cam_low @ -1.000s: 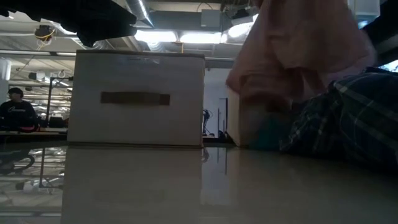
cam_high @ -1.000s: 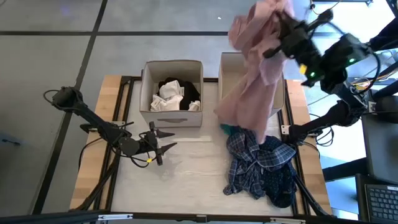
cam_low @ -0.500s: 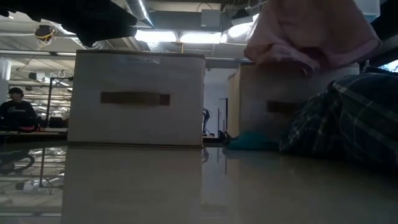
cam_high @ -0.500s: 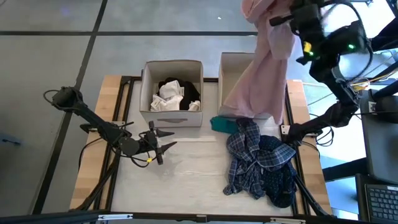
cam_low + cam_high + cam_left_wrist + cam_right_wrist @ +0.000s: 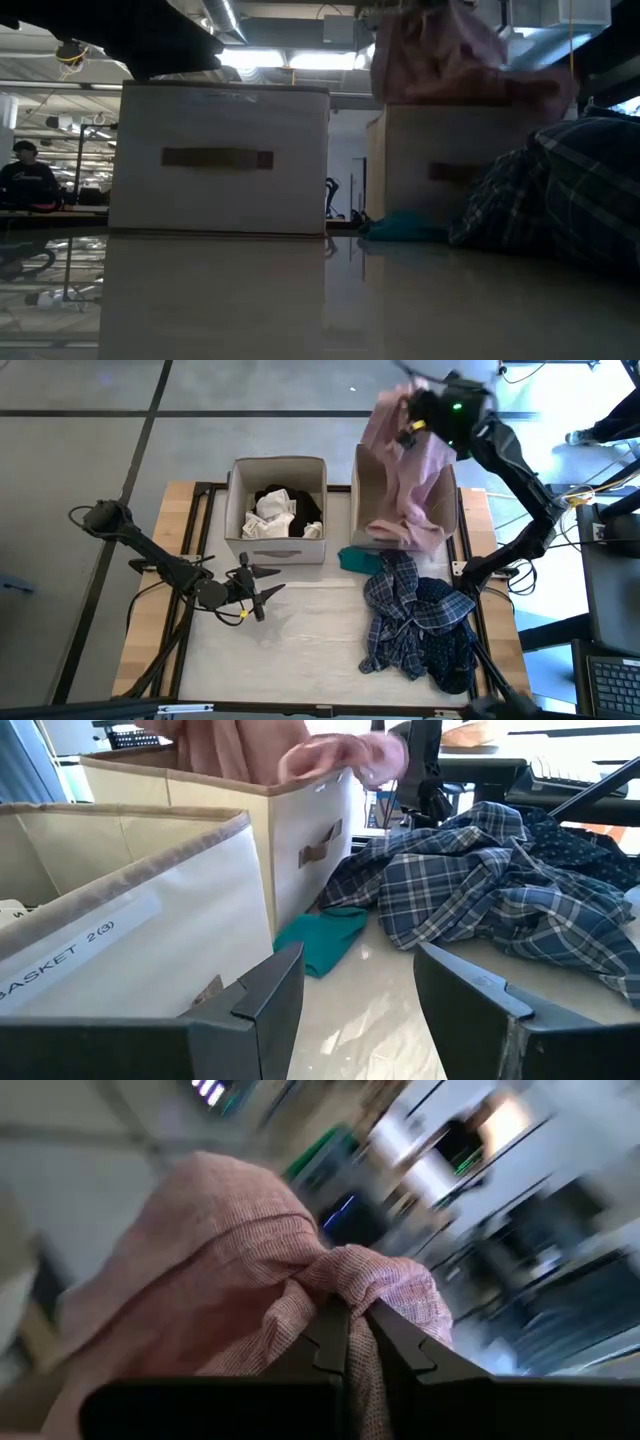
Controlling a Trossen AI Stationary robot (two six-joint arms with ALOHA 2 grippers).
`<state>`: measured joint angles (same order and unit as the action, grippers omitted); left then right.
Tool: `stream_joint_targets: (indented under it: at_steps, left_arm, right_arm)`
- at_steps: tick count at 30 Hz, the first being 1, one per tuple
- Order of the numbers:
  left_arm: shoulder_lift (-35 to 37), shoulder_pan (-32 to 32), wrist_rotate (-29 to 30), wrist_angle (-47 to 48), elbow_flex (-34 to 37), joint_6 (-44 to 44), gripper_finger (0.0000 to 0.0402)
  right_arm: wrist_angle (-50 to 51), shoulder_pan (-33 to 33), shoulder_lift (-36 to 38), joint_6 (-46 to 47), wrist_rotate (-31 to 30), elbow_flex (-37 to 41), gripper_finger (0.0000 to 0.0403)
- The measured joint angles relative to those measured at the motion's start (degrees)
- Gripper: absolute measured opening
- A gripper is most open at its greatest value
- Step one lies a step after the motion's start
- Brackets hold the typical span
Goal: Sort clothes
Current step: Put the pink polo shirt into the right laundry organizer
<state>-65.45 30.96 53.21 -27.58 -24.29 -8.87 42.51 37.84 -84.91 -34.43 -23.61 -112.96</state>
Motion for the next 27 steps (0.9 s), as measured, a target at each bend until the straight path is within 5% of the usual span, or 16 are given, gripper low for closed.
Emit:
stream_joint_targets:
  at_steps: [9, 20, 27]
  left_arm:
    - [-0.02, 0.0, -0.02, -0.05, 0.0, -0.14, 0.018]
    - [0.0, 0.0, -0.02, -0.47, 0.0, -0.14, 0.018]
    - [-0.02, 0.0, -0.02, -0.56, 0.0, -0.14, 0.018]
  right_arm:
    - [8.68, 1.66, 0.03, 9.41, 2.37, 15.59, 0.0021]
    - [2.09, 4.29, -0.32, 15.18, 9.93, 36.69, 0.0021]
    - [0.72, 4.2, -0.32, 16.37, 7.77, 39.67, 0.0054]
